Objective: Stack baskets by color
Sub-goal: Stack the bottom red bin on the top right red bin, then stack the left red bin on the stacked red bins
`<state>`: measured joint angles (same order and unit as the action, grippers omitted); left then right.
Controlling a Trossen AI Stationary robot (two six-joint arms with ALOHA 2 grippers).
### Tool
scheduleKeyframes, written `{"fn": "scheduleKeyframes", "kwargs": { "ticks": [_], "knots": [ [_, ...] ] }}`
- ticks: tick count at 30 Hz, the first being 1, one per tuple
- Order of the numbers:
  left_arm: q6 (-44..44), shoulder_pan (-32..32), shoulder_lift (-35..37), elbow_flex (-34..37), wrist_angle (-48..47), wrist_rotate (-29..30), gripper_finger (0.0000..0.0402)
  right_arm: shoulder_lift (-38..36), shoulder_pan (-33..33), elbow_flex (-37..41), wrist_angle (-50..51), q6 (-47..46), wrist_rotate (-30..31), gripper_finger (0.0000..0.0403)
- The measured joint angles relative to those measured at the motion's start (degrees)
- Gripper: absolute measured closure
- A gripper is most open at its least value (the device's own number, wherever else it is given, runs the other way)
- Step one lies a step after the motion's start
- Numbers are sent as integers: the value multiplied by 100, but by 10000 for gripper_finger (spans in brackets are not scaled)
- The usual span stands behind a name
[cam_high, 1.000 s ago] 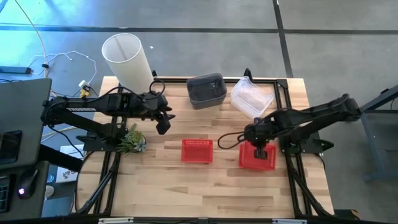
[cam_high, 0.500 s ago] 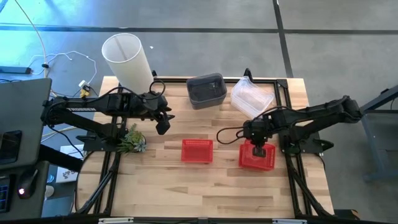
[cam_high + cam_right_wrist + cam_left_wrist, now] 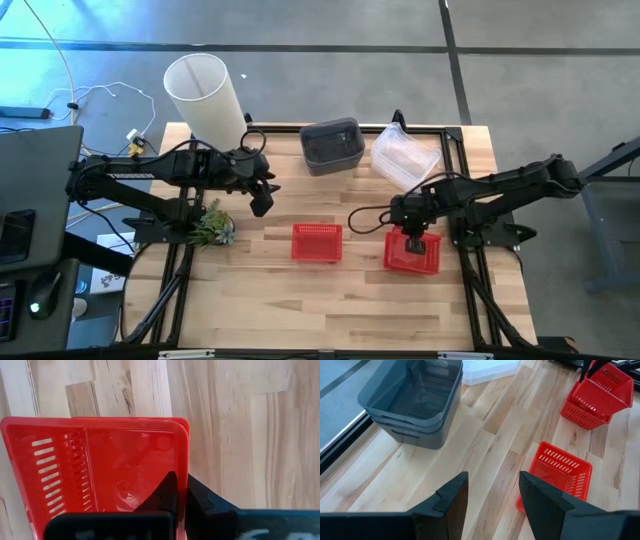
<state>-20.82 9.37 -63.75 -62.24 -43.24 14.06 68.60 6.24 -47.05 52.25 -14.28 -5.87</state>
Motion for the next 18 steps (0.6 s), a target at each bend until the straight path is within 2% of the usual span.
{"fn": "scheduleKeyframes", "kwargs": {
  "ticks": [5,13,18],
  "knots": [
    [0,-2,0,0,-2,-1,239,0,0,0,7,-12,40,394],
    [0,0,0,0,-2,-2,239,0,2,0,23,-66,284,321],
    [0,-2,0,0,0,-2,239,2,4,-58,30,-91,379,294]
  ]
}}
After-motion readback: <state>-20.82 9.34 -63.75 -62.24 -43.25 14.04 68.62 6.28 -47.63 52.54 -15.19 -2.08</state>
